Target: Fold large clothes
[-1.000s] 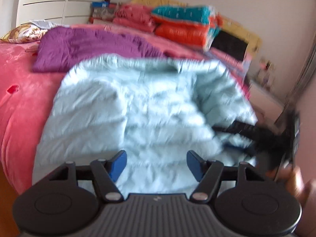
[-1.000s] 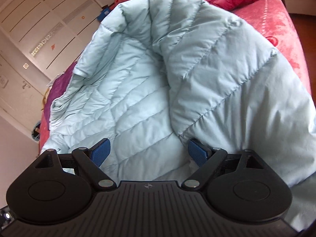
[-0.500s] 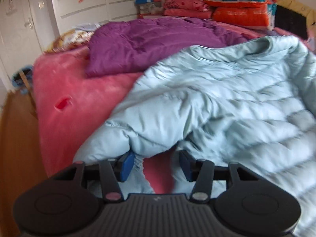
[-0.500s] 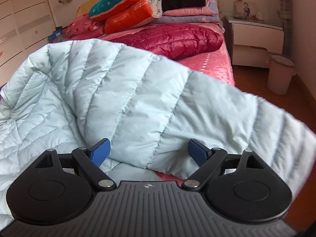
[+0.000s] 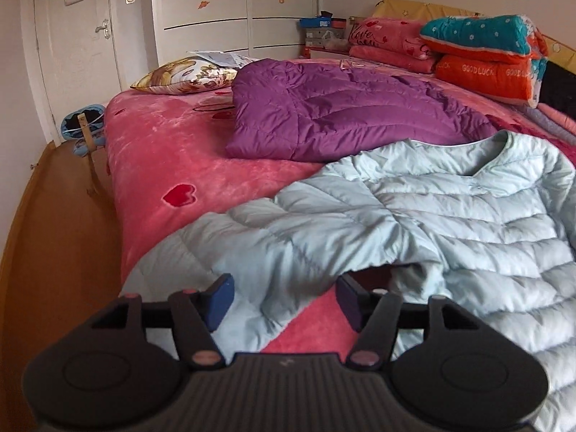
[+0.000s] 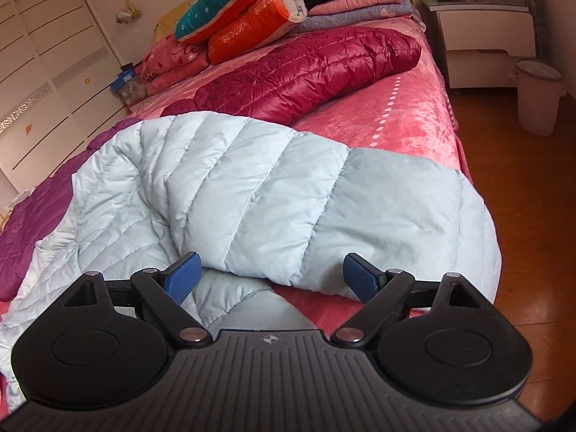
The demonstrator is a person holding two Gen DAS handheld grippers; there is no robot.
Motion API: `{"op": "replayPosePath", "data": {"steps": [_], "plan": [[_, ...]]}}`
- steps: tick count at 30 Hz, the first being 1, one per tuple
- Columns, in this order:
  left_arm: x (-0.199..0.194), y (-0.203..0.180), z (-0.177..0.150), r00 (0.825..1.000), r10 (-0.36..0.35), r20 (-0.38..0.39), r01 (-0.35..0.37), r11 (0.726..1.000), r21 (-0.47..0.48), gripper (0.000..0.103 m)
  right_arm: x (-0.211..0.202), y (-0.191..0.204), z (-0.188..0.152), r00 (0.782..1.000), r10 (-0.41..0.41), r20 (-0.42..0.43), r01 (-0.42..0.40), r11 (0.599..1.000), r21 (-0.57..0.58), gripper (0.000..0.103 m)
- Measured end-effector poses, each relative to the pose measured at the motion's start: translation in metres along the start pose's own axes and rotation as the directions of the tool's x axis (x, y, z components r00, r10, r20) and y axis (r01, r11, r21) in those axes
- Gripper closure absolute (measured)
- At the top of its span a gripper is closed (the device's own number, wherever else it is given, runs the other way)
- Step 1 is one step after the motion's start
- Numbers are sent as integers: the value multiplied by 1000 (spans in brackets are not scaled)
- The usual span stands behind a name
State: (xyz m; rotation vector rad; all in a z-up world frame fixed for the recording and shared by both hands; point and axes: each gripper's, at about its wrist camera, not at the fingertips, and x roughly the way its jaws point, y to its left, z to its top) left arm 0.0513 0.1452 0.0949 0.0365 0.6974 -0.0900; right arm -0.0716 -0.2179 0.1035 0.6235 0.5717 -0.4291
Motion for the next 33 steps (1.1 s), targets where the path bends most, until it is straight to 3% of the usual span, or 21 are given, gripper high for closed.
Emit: {"op": "replayPosePath", "data": {"steps": [4, 9, 16, 20, 25, 27, 29, 31, 33], "plan": [[-40, -3, -22, 994, -105, -12, 105, 994, -1, 38, -11, 1, -6, 999, 32, -19, -32, 999, -2, 0], [-71, -15, -50, 974, -214, -69, 213, 977, -21, 35, -27, 9, -19, 997, 52, -55, -54, 998, -20, 0], [-65, -32, -85, 956, -239, -171, 237, 971, -27, 35, -58, 22, -37, 995, 70, -75, -78, 991, -111, 0], [-61, -41, -100, 947, -253, -197, 251, 967, -31, 28, -78, 28, -45, 997, 59, -56, -68, 984, -167, 0], [-58, -55, -106, 945, -262, -194, 263, 965, -22, 25, -93, 16, -45, 997, 67, -43, -71, 990, -120, 0], [-58, -60, -107, 950, -252, -185, 257, 966, 2, 32, -97, 13, -46, 997, 69, -43, -73, 993, -98, 0], [-58, -62, -108, 954, -245, -176, 252, 968, 20, 62, -100, 9, -47, 997, 69, -44, -72, 994, -82, 0], [-60, -62, -108, 952, -255, -170, 259, 966, 2, 81, -101, 8, -48, 996, 71, -45, -74, 995, -74, 0], [-65, -60, -108, 949, -271, -163, 271, 962, -22, 89, -103, 9, -49, 997, 70, -45, -73, 995, -72, 0]]}}
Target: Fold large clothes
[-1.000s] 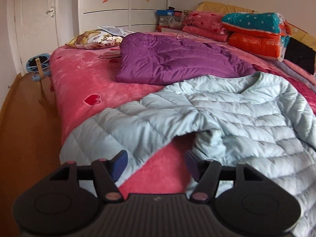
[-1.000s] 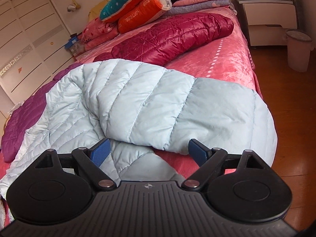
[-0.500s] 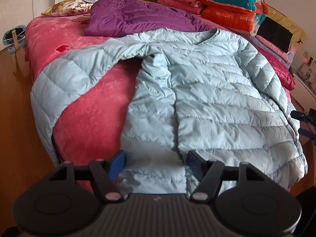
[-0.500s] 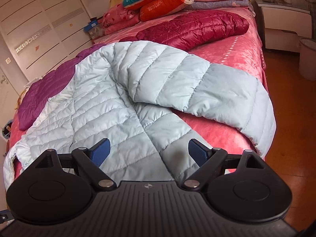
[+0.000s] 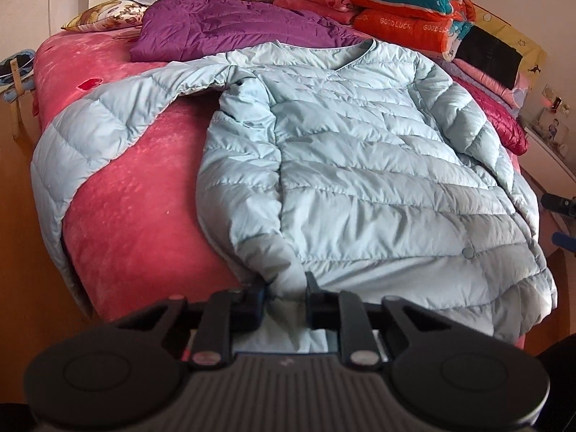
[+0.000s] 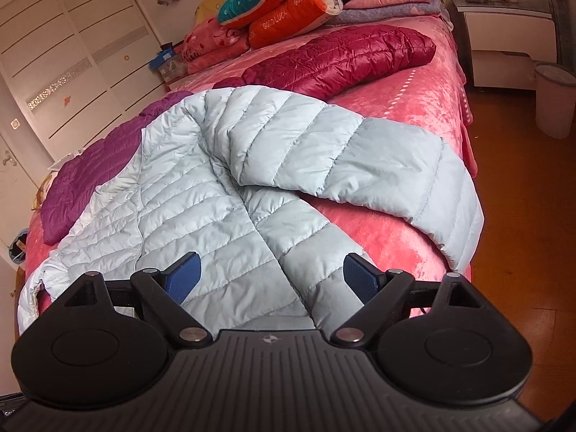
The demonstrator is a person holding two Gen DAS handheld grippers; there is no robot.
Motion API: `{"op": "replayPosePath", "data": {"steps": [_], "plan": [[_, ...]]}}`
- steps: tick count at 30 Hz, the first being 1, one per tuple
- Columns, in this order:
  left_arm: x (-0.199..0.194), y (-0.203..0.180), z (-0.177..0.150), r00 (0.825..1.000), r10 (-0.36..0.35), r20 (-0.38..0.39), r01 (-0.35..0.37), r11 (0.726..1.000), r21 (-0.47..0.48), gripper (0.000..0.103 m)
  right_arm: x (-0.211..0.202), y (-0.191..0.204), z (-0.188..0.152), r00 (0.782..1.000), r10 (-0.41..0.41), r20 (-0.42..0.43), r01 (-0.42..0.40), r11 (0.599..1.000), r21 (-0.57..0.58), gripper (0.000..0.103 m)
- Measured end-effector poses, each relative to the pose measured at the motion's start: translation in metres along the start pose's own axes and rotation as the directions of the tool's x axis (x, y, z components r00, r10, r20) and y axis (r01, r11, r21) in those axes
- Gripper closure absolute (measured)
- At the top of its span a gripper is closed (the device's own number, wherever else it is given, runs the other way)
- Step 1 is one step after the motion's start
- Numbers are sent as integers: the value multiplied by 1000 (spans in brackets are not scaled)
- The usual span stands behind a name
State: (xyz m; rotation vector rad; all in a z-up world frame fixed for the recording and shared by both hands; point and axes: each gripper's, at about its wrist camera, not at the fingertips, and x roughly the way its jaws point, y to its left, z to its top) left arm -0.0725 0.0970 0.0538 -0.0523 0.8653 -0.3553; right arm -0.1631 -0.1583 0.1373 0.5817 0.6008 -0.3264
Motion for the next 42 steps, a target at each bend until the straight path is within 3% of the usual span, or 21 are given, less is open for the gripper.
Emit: {"op": "replayPosePath", "data": {"steps": [5, 9, 19, 24, 28, 33, 38, 39, 41, 42], "plan": [[-19, 3, -1, 1000, -9, 22, 10, 999, -49, 94, 1, 4, -3, 1000, -8, -13, 7, 1000, -13, 0], [-31, 8, -3, 999, 32, 18, -31, 997, -77, 97, 3, 6, -2, 1000, -12, -26, 12, 1000, -20, 0], [-59, 14, -27, 997, 63, -42, -67, 992, -109, 99, 11, 6, 2, 998, -39, -55, 36, 998, -57, 0], [-66, 6, -19, 999, 49, -20, -50, 994, -96, 98, 23, 8, 2, 996, -44, -83, 35, 994, -107, 0], [-82, 5, -19, 998, 49, 26, -46, 996, -82, 97, 36, 13, 0, 989, -94, -110, 75, 983, -168, 0], [-99, 2, -13, 992, 84, 97, -80, 996, -48, 87, 49, 11, -2, 980, -116, -159, 86, 979, -185, 0], [-106, -6, -8, 985, 85, 150, -83, 996, -15, 64, 50, 21, -9, 972, -96, -214, 37, 965, -261, 0], [-106, -9, -8, 985, 82, 154, -82, 997, -7, 62, 50, 24, -11, 971, -92, -221, 27, 960, -280, 5], [-105, -14, -7, 985, 74, 157, -77, 997, 10, 59, 46, 28, -13, 970, -85, -227, 11, 951, -309, 28], [-104, -17, -6, 985, 69, 156, -73, 997, 15, 58, 45, 29, -14, 970, -81, -231, 3, 948, -319, 34]]}}
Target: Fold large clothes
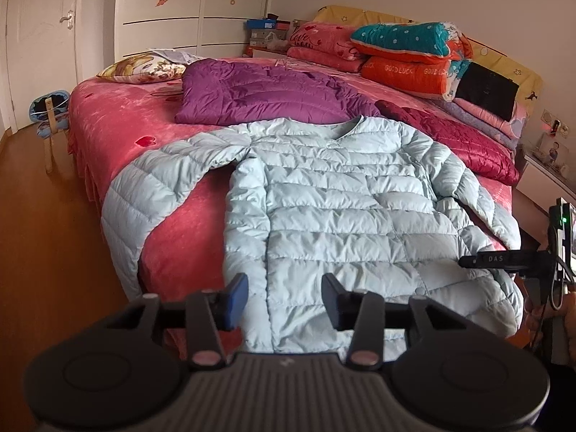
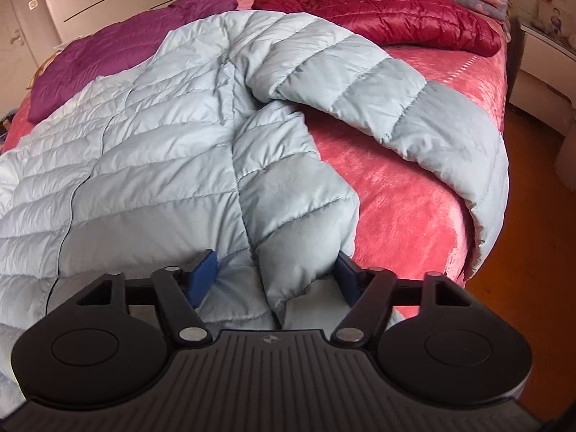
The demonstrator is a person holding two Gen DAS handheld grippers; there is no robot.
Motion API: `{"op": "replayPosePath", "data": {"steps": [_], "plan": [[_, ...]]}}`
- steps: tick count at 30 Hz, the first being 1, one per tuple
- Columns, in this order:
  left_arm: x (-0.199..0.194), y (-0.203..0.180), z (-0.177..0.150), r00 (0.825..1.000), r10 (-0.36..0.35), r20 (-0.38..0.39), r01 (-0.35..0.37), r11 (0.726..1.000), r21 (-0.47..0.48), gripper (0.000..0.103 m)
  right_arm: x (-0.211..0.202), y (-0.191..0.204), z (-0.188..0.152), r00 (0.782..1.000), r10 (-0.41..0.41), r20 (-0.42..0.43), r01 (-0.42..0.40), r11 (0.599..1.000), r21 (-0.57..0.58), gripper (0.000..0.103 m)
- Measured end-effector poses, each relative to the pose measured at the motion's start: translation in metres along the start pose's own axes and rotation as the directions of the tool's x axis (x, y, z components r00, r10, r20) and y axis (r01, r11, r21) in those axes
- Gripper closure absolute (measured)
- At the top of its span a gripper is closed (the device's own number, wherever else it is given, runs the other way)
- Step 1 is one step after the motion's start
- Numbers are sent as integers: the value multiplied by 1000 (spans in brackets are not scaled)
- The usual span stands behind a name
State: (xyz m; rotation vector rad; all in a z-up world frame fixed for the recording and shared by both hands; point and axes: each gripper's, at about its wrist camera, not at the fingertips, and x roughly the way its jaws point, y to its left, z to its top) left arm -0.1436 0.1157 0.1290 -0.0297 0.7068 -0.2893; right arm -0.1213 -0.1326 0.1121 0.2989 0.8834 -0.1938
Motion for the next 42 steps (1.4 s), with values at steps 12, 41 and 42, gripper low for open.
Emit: {"op": "replayPosePath", "data": {"steps": [12, 41, 42], "plan": [[27, -1, 8, 999, -14, -33, 13, 1000, -20, 44, -22, 7, -19, 991, -114, -64, 107, 988, -109, 74], [136, -90, 37, 995, -99, 1, 98, 981, 165, 34, -25, -45, 15, 975, -37, 218, -21, 966, 259, 3], [140, -93, 37, 995, -101, 1, 100, 981, 164, 34, -27, -41, 15, 970, -25, 241, -36, 969, 245, 3]]}}
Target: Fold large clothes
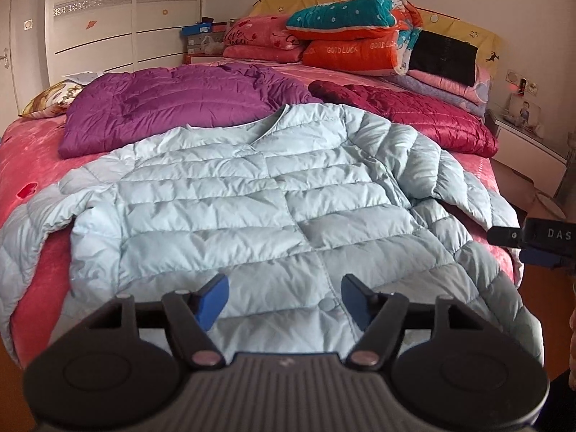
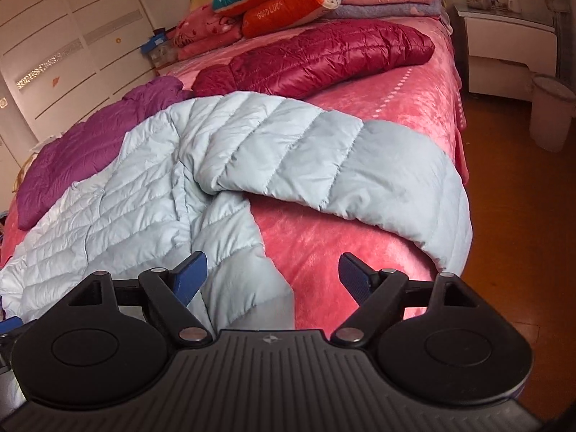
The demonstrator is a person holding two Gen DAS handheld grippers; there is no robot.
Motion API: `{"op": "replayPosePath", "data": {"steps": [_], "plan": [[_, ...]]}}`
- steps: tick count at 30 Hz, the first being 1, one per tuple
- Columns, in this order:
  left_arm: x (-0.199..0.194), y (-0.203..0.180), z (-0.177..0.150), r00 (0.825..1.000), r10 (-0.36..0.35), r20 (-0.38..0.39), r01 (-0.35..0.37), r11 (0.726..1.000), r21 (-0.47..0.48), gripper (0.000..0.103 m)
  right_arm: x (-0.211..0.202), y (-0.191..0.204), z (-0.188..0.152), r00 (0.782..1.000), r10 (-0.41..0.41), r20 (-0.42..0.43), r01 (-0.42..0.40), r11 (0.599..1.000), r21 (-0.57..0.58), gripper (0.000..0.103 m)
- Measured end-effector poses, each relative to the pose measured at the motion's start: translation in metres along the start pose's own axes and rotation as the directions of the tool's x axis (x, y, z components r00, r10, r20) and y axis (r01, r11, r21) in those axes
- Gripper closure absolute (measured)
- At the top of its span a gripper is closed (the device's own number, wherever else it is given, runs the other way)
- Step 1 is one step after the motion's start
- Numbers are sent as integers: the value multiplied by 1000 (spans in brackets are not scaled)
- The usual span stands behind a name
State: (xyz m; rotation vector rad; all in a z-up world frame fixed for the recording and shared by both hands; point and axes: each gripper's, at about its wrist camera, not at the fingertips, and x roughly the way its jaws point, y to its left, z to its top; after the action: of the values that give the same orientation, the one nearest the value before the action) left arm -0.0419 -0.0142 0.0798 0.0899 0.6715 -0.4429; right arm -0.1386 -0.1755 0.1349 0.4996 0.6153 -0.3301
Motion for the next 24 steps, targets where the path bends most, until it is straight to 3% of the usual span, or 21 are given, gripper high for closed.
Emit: {"op": "replayPosePath", "data": {"steps": [4, 7, 11, 18, 21, 24], "plan": [[11, -6, 3, 999, 27, 23, -27, 1000, 3, 33, 6, 14, 5, 996, 85, 40, -84, 996, -41, 2], [17, 6, 6, 999, 44, 22, -43, 997, -57, 32, 21, 26, 8, 988, 151, 18, -150, 988, -47, 2], [26, 23, 6, 996, 92, 10, -91, 991, -97, 32, 48, 44, 8, 984, 179, -22, -180, 982, -56, 2], [39, 66, -2, 977, 210, -36, -213, 957, -195, 32, 91, 60, 3, 987, 137, -87, -141, 989, -45, 1], [40, 87, -10, 974, 223, -50, -228, 942, -245, 31, 97, 64, 1, 989, 115, -97, -121, 991, -54, 0], [43, 90, -17, 976, 215, -39, -218, 949, -225, 30, 101, 74, -6, 993, 73, -98, -85, 989, -123, 0]]}}
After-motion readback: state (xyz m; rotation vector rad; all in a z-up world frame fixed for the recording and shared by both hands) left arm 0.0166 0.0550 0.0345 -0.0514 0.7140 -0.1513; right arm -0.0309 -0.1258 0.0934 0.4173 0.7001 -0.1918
